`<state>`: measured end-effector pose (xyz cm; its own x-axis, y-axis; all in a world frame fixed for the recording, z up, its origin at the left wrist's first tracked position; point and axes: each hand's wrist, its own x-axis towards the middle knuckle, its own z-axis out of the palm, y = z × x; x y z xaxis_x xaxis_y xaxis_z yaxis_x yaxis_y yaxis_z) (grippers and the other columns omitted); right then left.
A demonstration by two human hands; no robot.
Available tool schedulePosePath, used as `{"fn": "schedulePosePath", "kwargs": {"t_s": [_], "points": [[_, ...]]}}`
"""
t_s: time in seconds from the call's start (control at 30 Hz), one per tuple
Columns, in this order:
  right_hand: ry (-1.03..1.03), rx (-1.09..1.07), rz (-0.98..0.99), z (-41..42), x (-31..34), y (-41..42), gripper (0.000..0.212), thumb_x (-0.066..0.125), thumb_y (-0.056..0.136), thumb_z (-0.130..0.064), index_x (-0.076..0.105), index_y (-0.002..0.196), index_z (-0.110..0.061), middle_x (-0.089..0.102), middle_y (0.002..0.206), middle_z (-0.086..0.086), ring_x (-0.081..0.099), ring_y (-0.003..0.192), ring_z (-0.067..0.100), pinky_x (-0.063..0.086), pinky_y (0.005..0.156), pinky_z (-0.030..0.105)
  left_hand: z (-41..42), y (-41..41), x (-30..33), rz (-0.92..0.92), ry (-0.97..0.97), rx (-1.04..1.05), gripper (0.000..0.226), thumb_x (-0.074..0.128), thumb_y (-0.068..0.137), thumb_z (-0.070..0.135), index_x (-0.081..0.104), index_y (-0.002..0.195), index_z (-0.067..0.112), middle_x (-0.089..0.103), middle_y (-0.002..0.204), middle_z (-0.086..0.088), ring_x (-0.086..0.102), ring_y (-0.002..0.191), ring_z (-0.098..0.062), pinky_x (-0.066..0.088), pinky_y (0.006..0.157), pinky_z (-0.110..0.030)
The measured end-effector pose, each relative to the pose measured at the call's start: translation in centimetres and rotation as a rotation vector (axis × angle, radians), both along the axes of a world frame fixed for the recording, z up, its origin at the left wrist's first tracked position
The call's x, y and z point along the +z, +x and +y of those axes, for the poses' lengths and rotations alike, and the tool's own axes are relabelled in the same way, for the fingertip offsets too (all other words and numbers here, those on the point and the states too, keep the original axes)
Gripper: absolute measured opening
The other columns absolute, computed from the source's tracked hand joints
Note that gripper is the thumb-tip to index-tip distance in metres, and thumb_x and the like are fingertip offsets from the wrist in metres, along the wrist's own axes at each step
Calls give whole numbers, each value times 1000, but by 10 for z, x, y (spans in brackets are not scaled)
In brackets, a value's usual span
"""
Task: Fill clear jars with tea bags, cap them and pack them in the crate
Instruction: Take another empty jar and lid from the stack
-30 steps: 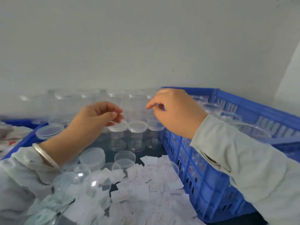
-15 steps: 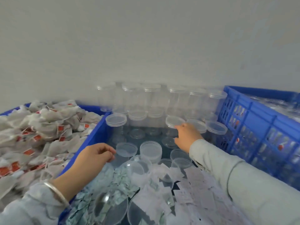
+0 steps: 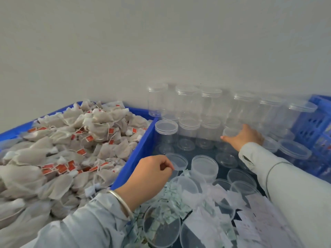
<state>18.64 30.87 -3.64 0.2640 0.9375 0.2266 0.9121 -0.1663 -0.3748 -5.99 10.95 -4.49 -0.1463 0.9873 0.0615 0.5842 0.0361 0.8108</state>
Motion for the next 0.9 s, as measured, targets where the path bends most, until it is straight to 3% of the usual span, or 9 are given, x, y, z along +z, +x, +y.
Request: {"fn": "schedulePosePath", "kwargs": {"t_s": [0.13,0.23,0.4,0.5,0.6,0.67,0.73,0.8,0.9], "points": [[282,185,227,-33,11,-19,82,78,68,-45,43,135,-12,46,134,16,40,126,33,29,109,39,-2,1,3,28,49,9,22,53,87,15,60,77,33,60,67,12,47,44,2,35,40,-10],[425,388,484,-76,20,-34,78,78,71,-37,41,136,-16,40,130,3,40,123,20,31,107,32,-6,6,5,58,107,-19,16,59,87,25,52,91,38,59,92,17,52,68,10,41,54,-8],[211,833,602,-156,20,-50,90,73,59,-57,25,135,-48,27,135,-19,40,123,6,37,99,20,-25,27,9,34,232,-80,71,65,70,56,32,131,43,39,124,27,43,107,9,43,87,-16],[248,934,587,-187,4,-51,90,66,54,-74,21,130,-53,25,139,-25,36,124,-9,31,96,4,-34,34,12,6,206,-167,95,70,62,56,18,141,47,39,127,26,44,113,4,43,92,-17],[146,992,899,-200,-10,-43,97,67,51,-81,26,133,-50,35,143,-25,44,128,4,41,102,26,-40,37,13,91,79,-306,111,78,60,56,2,140,58,33,123,38,43,114,6,38,85,-9],[64,1027,1112,-203,-25,-30,108,78,47,-71,27,137,-41,43,139,-22,49,126,10,45,99,28,-42,36,14,181,40,-356,112,79,58,52,1,138,61,32,123,39,42,111,9,35,79,-4],[-31,1019,1002,-206,-43,-16,117,87,42,-57,25,139,-39,47,135,-26,45,128,2,40,102,20,-42,34,15,195,28,-360,111,78,60,44,2,139,60,29,119,40,44,104,13,39,72,-4],[-100,975,714,-210,-60,-9,112,86,48,-49,18,137,-51,38,135,-38,34,131,-9,33,108,17,-42,32,15,174,28,-361,109,77,61,38,4,139,58,28,113,40,47,99,10,43,66,-9],[-82,932,534,-211,-76,-8,101,80,54,-43,17,133,-53,32,139,-34,30,129,-14,31,108,18,-42,33,14,215,30,-380,101,78,61,38,14,136,58,31,115,30,43,105,14,48,78,-15]]}}
